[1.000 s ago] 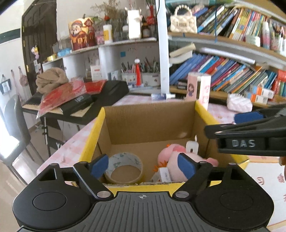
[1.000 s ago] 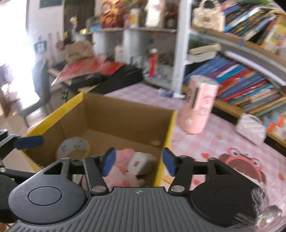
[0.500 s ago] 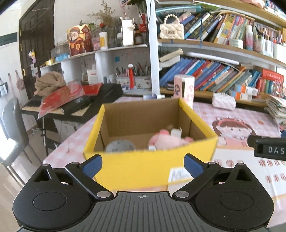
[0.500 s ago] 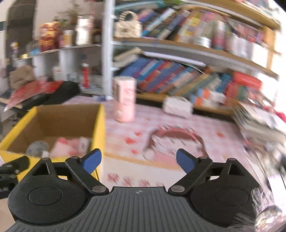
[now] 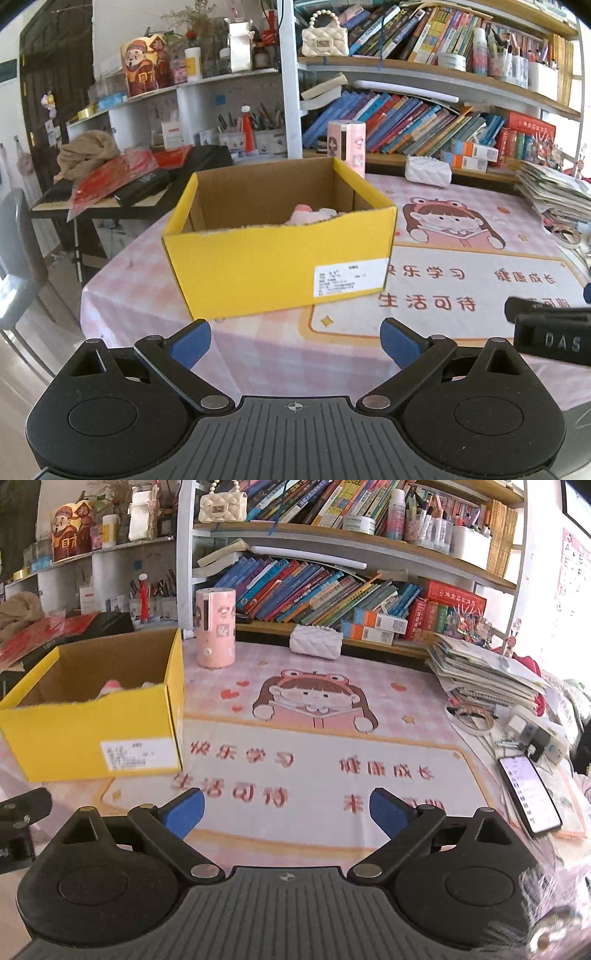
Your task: Organize objects
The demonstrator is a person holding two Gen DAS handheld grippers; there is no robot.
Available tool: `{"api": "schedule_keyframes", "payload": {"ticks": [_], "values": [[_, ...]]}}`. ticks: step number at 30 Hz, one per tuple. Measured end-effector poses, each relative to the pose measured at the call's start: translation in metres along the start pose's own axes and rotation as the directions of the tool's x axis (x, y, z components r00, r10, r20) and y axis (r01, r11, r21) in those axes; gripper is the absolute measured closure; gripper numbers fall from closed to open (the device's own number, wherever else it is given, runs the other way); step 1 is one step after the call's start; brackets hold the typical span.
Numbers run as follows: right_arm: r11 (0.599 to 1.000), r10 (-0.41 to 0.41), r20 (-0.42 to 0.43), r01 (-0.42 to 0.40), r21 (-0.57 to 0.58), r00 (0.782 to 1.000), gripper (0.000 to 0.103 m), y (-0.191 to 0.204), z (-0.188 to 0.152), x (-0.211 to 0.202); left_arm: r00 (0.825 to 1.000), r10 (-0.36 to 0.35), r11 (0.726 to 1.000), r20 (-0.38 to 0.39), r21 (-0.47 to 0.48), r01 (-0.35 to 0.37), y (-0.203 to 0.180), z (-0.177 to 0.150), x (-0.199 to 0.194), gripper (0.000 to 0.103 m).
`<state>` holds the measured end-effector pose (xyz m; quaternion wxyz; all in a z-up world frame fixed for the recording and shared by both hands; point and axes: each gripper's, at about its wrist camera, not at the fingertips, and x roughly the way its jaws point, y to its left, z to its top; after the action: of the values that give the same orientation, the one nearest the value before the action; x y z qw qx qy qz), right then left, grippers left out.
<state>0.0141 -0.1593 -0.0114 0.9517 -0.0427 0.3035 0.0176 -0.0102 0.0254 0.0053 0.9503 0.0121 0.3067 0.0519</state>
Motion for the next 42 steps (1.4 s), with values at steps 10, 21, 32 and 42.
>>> {"api": "schedule_keyframes", "payload": {"ticks": [10, 21, 32, 42], "values": [[0.998, -0.049, -0.037, 0.05, 0.028, 0.998, 0.002, -0.011, -0.029, -0.026, 0.997, -0.059, 0.997, -0.047, 0.038, 0.061, -0.016, -0.016, -0.009, 0.004], [0.995, -0.081, -0.035, 0.083, 0.048, 0.996, 0.0, -0.024, -0.031, -0.031, 0.995, -0.078, 0.994, -0.059, 0.077, 0.083, -0.034, -0.011, -0.007, 0.004], [0.996, -0.078, -0.034, 0.08, 0.051, 0.996, 0.0, -0.025, -0.031, -0.035, 0.995, -0.075, 0.992, -0.059, 0.093, 0.081, -0.039, -0.011, -0.011, 0.004], [0.996, -0.075, -0.035, 0.076, 0.054, 0.997, 0.0, -0.024, -0.033, -0.038, 0.996, -0.069, 0.994, -0.055, 0.084, 0.074, -0.036, -0.011, -0.015, 0.002]]}}
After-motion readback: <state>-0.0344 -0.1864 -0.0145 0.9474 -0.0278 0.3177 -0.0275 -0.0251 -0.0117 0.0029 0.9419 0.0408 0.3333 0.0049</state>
